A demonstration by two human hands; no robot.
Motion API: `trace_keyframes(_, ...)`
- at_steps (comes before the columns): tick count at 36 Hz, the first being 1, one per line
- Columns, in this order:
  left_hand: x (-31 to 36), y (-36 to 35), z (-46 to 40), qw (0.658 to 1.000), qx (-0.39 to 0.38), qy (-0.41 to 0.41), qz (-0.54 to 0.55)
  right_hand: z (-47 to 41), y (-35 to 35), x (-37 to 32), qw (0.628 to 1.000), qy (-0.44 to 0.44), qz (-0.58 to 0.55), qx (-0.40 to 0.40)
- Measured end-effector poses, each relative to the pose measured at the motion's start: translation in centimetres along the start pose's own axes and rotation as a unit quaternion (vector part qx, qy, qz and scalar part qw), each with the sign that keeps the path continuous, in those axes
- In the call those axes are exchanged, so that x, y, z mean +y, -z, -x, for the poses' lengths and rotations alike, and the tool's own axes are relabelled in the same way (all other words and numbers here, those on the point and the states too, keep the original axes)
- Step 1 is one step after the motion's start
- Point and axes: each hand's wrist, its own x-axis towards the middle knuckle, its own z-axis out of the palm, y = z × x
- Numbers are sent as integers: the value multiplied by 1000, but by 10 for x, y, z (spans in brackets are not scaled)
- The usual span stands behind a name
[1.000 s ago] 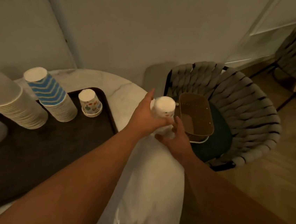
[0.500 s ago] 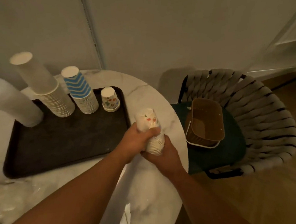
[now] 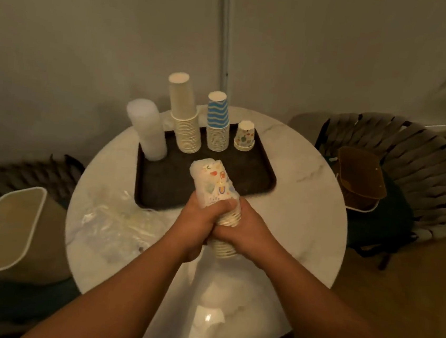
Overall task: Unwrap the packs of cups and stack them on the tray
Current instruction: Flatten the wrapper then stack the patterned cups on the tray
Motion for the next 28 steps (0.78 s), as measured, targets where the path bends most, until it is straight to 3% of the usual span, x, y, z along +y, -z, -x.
trace_keyframes(5, -5, 35, 24, 997, 56, -6, 45, 19, -28, -23, 997, 29, 69, -24)
trace_keyframes(9, 11, 44, 25, 981, 88, -21, 170, 30, -15, -21, 993, 50, -9, -111)
trace_keyframes(13, 16, 30, 22, 947, 122, -19, 296, 44, -3, -6, 988, -7, -148, -39)
trace_keyframes(15, 13, 16, 24, 936, 131, -23, 326, 48, 6, -2, 962, -42, -269, -16)
trace_keyframes(19, 3, -17, 28, 940, 112, -33, 321, 46, 23, -9, 883, -72, -451, -105)
trace_keyframes(23, 7, -37, 24, 947, 96, -53, 303, 40, 39, -21, 827, -131, -526, -150)
trace_keyframes(28, 16, -41, 12, 951, 112, -72, 280, 32, 40, -17, 802, -135, -563, -143)
